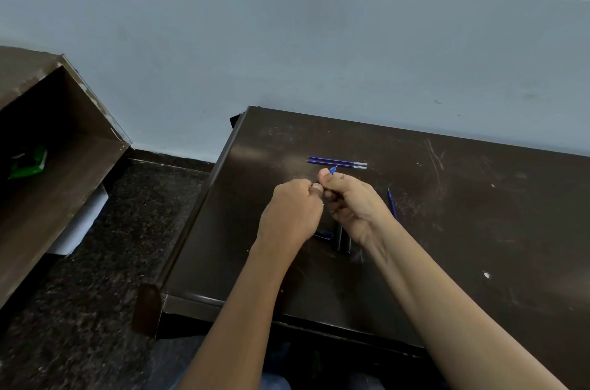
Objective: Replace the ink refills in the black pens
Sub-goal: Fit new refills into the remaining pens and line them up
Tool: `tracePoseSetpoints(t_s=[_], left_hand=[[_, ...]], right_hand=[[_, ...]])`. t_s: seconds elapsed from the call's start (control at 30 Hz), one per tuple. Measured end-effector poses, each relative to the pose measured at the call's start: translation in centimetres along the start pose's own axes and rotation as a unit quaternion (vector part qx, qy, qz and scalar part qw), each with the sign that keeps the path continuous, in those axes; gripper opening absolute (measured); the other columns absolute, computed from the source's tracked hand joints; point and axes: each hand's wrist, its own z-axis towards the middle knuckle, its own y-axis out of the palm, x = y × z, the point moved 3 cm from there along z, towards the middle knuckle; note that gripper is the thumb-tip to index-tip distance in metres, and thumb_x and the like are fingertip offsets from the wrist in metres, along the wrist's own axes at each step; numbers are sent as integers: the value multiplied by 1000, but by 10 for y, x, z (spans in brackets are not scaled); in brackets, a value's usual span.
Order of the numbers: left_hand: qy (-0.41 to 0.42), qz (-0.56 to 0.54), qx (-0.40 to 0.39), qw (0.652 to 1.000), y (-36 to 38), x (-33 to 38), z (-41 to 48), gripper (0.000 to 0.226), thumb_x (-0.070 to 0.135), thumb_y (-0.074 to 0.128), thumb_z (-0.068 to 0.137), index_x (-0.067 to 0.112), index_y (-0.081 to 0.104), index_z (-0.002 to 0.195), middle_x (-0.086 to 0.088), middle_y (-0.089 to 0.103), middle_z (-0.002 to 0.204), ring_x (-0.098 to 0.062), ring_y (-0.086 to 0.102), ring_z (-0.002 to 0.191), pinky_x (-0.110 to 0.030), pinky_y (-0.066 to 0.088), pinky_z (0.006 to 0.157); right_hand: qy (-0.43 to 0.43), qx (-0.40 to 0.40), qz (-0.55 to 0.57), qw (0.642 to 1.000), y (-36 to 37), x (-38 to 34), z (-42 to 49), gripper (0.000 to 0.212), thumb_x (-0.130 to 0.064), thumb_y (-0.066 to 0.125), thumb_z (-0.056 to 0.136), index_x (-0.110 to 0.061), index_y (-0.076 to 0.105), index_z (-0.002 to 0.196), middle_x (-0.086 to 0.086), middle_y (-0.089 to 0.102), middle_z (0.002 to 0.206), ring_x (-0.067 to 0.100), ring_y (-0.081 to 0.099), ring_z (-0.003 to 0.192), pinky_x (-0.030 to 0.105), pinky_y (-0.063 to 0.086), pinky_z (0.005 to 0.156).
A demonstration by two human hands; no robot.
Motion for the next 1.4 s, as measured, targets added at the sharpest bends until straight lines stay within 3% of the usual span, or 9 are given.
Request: tracePoseSetpoints(t_s=[0.3, 0.47, 0.6, 0.8, 0.93, 1.03, 1.17, 1.33, 1.4], left_hand=[[-27, -71, -19, 997, -3, 4, -1, 32, 29, 37, 99, 14, 59, 82, 1, 55, 78, -6, 46, 64, -21, 31, 55], [-34, -149, -45, 987, -4, 6, -1, 36, 22, 40, 96, 17, 53, 62, 1, 49, 63, -10, 42, 57, -26, 30, 54], [-66, -304, -122, 942, -3, 7, -4, 38, 24, 38, 99, 17, 48, 63, 8, 35, 48, -4, 27, 39, -17, 24, 37], [-99, -470, -234, 845, -1, 11, -6, 39, 28, 34, 100, 19, 47, 65, 11, 31, 44, 0, 21, 34, -14, 14, 33], [-55, -360, -151, 919, 1, 9, -3, 36, 28, 36, 99, 18, 53, 69, 9, 38, 51, -1, 29, 38, -14, 24, 36], [-15, -233, -59, 971, 0, 7, -3, 32, 29, 39, 97, 20, 60, 75, 8, 51, 62, -4, 46, 55, -20, 34, 53], [-8, -171, -22, 985, -1, 4, -5, 18, 30, 41, 98, 17, 53, 96, 4, 65, 77, -1, 52, 64, -19, 33, 56], [-7, -119, -15, 993, 1, 0, -1, 30, 31, 33, 100, 21, 48, 76, -2, 61, 81, -8, 49, 63, -22, 33, 54], [-11, -109, -15, 994, 2, -1, 0, 35, 31, 31, 101, 24, 46, 71, 0, 55, 77, -7, 48, 63, -22, 35, 54]], right_hand=[[-12, -29, 71, 997, 4, -3, -4, 12, -8, 55, 91, -10, 67, 88, -2, 70, 77, 3, 55, 51, 14, 41, 49], [-29, -57, 109, 992, 3, -5, -3, 14, -9, 54, 93, -8, 67, 95, -1, 73, 80, 8, 63, 60, 18, 46, 54], [-78, -70, 85, 991, 1, -9, -2, 13, -21, 63, 79, -14, 70, 87, -2, 75, 83, 15, 56, 73, 28, 42, 75], [-126, -136, 102, 977, 1, -16, -4, 16, -32, 68, 68, -22, 77, 78, -2, 74, 90, 10, 57, 71, 24, 49, 70], [-110, -134, 97, 980, 1, -16, -2, 21, -21, 55, 86, -14, 71, 99, 2, 73, 98, 16, 59, 77, 26, 52, 61], [-93, -107, 86, 986, 4, -12, -1, 25, -24, 58, 84, -12, 67, 104, 2, 66, 87, 15, 52, 67, 25, 48, 51], [-66, -43, 79, 994, -4, -8, 4, 22, -18, 67, 79, -11, 68, 100, 3, 65, 81, 15, 56, 63, 26, 45, 59], [-23, -66, 111, 991, 0, -5, 2, 19, -7, 45, 98, -9, 58, 112, -1, 73, 99, 14, 57, 59, 24, 44, 49], [-20, -77, 105, 991, 3, -6, 0, 21, -8, 40, 100, -6, 54, 115, -2, 74, 100, 16, 55, 66, 28, 43, 56]])
